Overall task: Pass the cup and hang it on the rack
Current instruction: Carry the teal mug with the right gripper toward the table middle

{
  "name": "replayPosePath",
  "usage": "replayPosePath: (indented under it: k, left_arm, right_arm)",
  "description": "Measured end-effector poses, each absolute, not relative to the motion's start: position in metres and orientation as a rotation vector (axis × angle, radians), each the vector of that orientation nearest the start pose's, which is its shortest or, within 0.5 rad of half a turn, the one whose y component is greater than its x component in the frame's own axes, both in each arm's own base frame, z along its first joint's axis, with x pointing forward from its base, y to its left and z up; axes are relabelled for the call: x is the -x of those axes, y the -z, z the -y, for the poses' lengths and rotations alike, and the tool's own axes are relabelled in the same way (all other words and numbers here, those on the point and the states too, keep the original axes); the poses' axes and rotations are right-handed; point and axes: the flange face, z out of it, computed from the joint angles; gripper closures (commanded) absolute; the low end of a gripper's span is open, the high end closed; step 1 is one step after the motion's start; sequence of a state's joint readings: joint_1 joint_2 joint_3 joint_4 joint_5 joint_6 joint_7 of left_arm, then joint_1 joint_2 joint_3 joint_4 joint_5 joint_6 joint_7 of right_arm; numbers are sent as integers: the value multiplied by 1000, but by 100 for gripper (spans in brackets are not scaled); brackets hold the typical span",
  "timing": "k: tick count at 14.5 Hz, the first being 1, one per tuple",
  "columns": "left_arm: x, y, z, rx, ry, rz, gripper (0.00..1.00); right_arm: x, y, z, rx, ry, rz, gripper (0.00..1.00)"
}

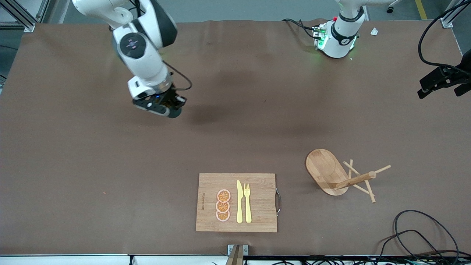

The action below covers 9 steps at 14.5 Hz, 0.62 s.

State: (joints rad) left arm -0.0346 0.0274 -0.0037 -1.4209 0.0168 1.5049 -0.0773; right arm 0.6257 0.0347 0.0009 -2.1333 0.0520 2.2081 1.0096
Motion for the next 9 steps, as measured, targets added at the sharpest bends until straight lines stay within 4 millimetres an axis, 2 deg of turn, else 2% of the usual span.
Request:
replayPosePath:
  k: [3,5,7,9]
  left_arm:
    - [-556,-674,19,3126,90,64,0]
    - [-556,-674,19,3126,90,64,0]
    - [-556,-673,19,3126,90,64,0]
    - [-556,-673,19,3126,90,64,0]
  right_arm:
    - [-428,-392,-396,2965,-1,-780,100]
    - [-422,-380,-442,2934,-7,-870,100]
    - [-421,-362,-480,2907,-16,-967,100]
    - [-424,-342,-508,2883,-22,-1051,100]
